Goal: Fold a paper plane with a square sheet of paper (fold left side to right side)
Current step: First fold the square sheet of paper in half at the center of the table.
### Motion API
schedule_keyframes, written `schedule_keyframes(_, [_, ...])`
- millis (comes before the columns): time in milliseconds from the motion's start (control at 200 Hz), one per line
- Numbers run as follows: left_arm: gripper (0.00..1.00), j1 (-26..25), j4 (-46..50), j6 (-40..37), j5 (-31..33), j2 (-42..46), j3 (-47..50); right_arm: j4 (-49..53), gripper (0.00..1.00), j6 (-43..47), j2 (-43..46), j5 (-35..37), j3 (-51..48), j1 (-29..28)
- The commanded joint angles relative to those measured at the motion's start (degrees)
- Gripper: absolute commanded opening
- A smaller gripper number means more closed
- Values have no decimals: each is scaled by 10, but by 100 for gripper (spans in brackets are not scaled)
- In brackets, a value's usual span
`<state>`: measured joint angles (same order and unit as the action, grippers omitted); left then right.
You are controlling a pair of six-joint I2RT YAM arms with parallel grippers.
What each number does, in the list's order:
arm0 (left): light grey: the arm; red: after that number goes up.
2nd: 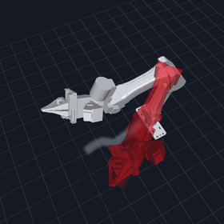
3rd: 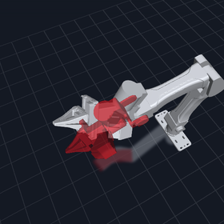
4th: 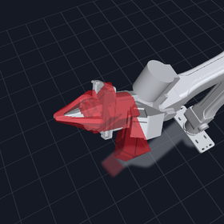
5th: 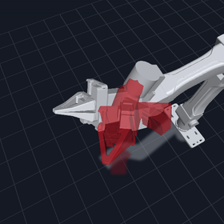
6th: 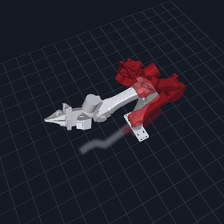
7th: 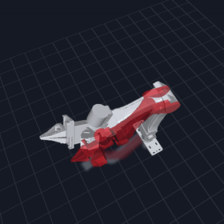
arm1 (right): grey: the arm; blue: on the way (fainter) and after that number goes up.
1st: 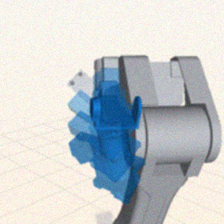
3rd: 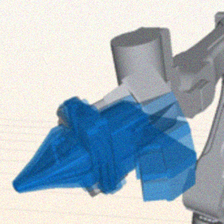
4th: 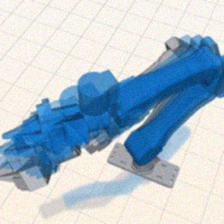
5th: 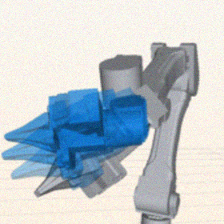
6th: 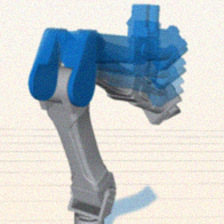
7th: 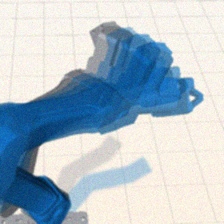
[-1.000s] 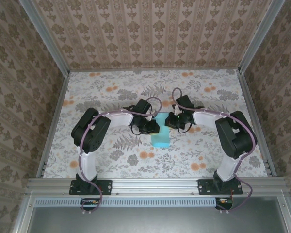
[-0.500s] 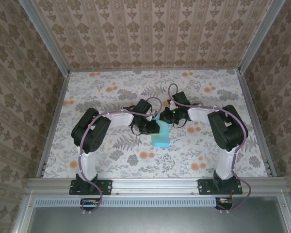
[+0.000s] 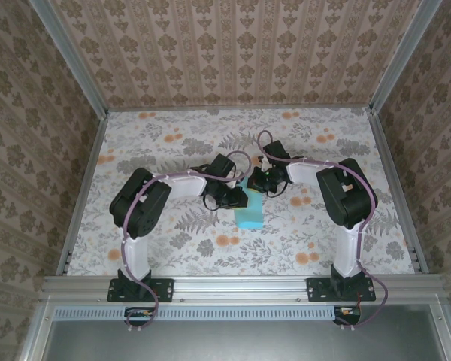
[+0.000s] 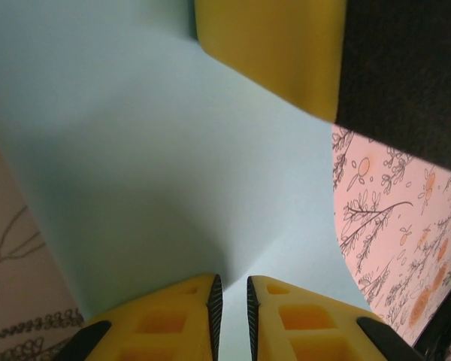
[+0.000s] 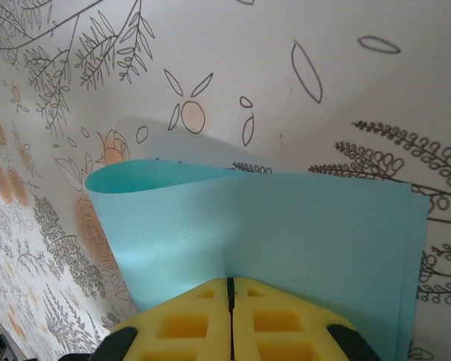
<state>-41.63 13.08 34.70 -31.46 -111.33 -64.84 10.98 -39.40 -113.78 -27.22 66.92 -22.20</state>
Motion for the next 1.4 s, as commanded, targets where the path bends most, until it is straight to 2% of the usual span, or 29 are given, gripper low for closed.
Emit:
schedule_keyframes(0, [21, -11, 42, -14, -8, 19, 23, 61, 8, 9, -26, 44, 2, 1])
schedule_keyframes(270, [20, -18, 48, -23, -28, 49, 57, 66, 8, 12, -30, 47, 6, 3])
schedule_keyframes(665, [18, -32, 15, 6, -48, 114, 153, 66, 8, 18, -34, 44, 8, 3])
schedule_keyframes(870, [18, -33, 22, 4, -48, 131, 161, 67, 8, 18, -34, 43, 8, 3])
schedule_keyframes(1150, [21, -8, 34, -11, -50, 163, 94, 66, 8, 23, -32, 37, 10, 3])
schedule_keyframes(1395, [23, 16, 36, -43, -50, 73, 12, 65, 8, 25, -29, 34, 8, 3])
